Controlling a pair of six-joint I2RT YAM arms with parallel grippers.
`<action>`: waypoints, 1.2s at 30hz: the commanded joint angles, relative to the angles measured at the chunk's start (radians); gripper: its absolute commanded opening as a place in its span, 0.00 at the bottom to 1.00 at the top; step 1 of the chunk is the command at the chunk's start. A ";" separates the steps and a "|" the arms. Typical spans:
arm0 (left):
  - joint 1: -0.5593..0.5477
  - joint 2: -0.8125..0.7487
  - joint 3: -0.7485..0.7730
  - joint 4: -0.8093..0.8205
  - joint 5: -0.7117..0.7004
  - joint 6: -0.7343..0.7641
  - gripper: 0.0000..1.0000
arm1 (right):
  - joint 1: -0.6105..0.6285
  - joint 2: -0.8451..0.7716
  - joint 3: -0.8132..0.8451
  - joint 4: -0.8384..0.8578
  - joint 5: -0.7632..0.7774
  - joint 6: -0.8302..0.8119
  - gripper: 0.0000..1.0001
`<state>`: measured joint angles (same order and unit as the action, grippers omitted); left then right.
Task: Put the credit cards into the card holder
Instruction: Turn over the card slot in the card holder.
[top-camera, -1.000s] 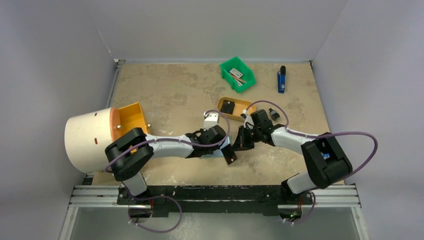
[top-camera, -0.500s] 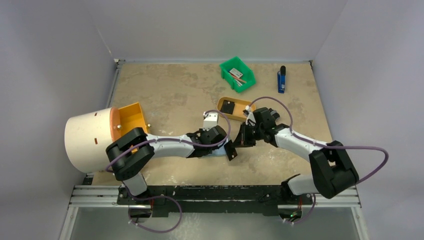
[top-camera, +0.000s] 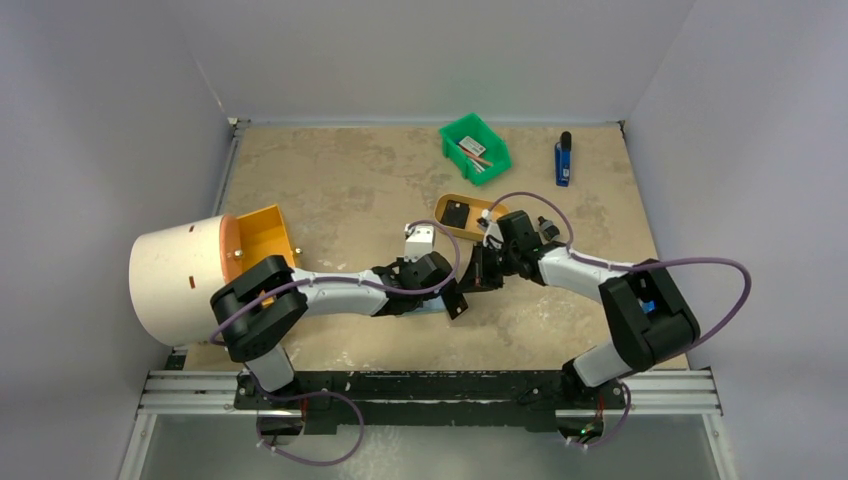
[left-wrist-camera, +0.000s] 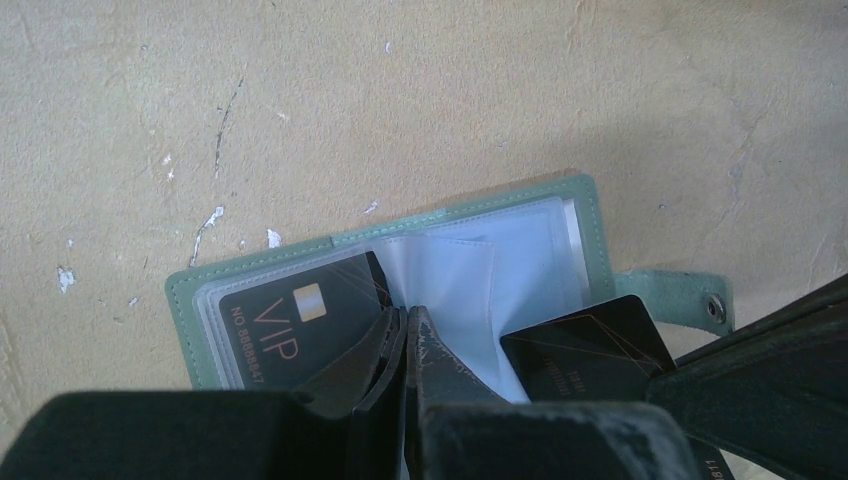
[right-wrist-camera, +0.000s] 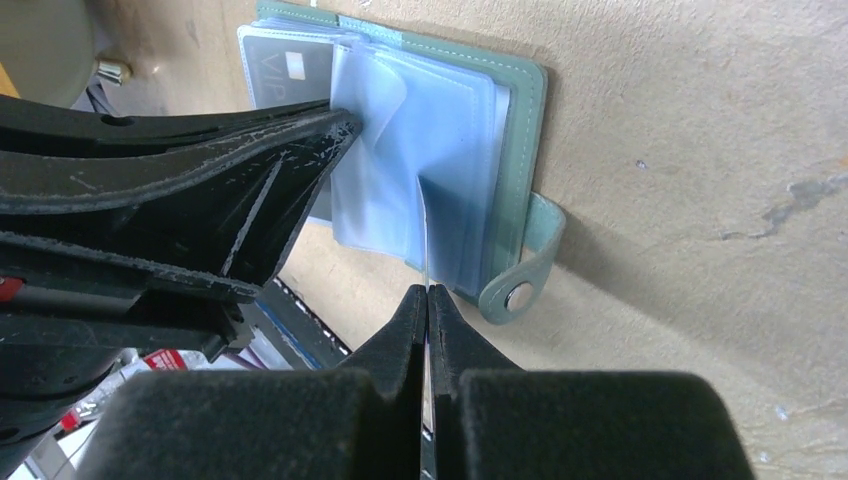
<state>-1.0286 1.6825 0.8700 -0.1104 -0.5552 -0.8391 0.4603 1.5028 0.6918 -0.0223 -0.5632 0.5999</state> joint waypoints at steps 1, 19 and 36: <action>0.002 -0.033 -0.017 -0.021 -0.022 -0.005 0.00 | 0.011 0.029 0.039 0.055 -0.044 -0.009 0.00; 0.002 -0.200 -0.035 -0.057 -0.049 -0.010 0.24 | 0.055 0.007 0.070 0.069 -0.079 -0.008 0.00; 0.003 -0.406 -0.117 -0.107 -0.119 -0.056 0.26 | 0.145 0.151 0.204 0.083 -0.046 0.021 0.00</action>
<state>-1.0286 1.3331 0.7696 -0.2348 -0.6415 -0.8803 0.5907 1.5894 0.8291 0.0433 -0.6193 0.6094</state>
